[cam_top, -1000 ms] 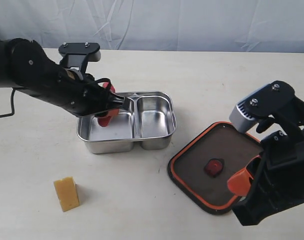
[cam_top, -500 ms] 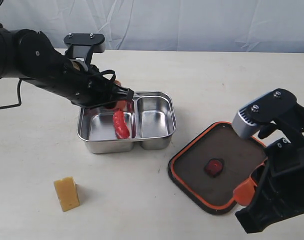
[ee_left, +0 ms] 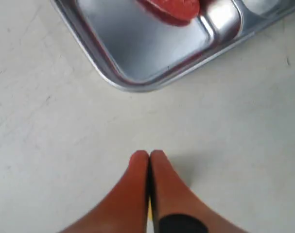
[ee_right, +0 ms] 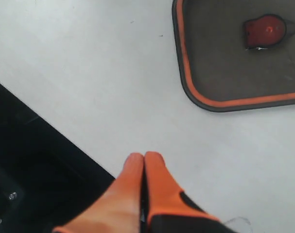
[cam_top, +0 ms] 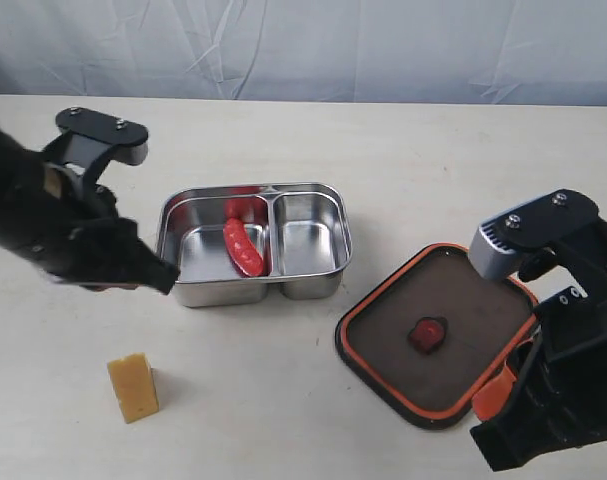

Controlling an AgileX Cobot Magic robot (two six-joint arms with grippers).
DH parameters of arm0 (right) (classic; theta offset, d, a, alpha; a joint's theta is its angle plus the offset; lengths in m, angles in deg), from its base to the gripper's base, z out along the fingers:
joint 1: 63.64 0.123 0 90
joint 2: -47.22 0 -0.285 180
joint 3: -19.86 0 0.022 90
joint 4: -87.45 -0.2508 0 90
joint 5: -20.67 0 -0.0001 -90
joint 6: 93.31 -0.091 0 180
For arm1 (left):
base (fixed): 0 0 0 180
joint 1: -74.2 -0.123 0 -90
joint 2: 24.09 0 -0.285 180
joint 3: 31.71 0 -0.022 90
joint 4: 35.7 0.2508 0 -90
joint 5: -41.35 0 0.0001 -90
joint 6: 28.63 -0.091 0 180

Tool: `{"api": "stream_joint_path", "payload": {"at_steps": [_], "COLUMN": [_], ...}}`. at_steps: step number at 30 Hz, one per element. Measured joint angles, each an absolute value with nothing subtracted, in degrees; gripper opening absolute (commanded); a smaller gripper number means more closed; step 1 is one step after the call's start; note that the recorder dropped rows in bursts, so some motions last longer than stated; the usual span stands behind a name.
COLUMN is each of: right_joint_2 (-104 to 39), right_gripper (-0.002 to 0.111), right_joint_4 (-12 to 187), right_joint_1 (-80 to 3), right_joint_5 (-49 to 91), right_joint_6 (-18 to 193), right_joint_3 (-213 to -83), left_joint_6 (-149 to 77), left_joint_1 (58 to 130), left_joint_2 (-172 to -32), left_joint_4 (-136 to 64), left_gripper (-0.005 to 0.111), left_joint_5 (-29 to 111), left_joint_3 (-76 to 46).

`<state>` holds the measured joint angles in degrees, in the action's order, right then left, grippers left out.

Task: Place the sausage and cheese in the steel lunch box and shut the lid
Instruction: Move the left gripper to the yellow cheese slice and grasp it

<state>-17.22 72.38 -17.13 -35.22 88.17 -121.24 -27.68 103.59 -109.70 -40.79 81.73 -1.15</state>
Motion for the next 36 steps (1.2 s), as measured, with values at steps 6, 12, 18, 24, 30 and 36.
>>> {"api": "stream_joint_path", "payload": {"at_steps": [6,12,18,24,30,36], "right_joint_2": [-17.22,-17.22,-17.22,-17.22,-17.22,-17.22], "right_gripper": [0.0,0.0,0.0,0.0,0.0,0.0], "right_joint_4": [72.38,72.38,72.38,72.38,71.91,71.91], "right_joint_1": [-17.13,-17.13,-17.13,-17.13,-17.13,-17.13], "right_joint_5": [-31.75,-30.35,-30.35,-29.81,-28.96,-28.92], "right_joint_6": [88.17,88.06,88.06,88.06,88.06,87.95], "right_joint_3": [-121.24,-121.24,-121.24,-121.24,-121.24,-121.24], "left_joint_6": [-24.98,-24.64,-18.56,-7.48,-5.43,-5.34], "left_joint_1": [103.59,103.59,103.59,103.59,103.59,103.59], "left_joint_2": [-94.79,-94.43,-94.43,-96.84,-104.5,-109.15], "left_joint_4": [-46.01,-46.37,-46.48,-46.48,-47.39,-52.24], "left_gripper": [0.015,0.06,0.06,0.06,0.06,0.06], "left_joint_5": [90.93,95.22,94.44,92.11,90.3,83.03], "left_joint_3": [6.0,7.47,7.98,7.98,8.12,8.12]}}
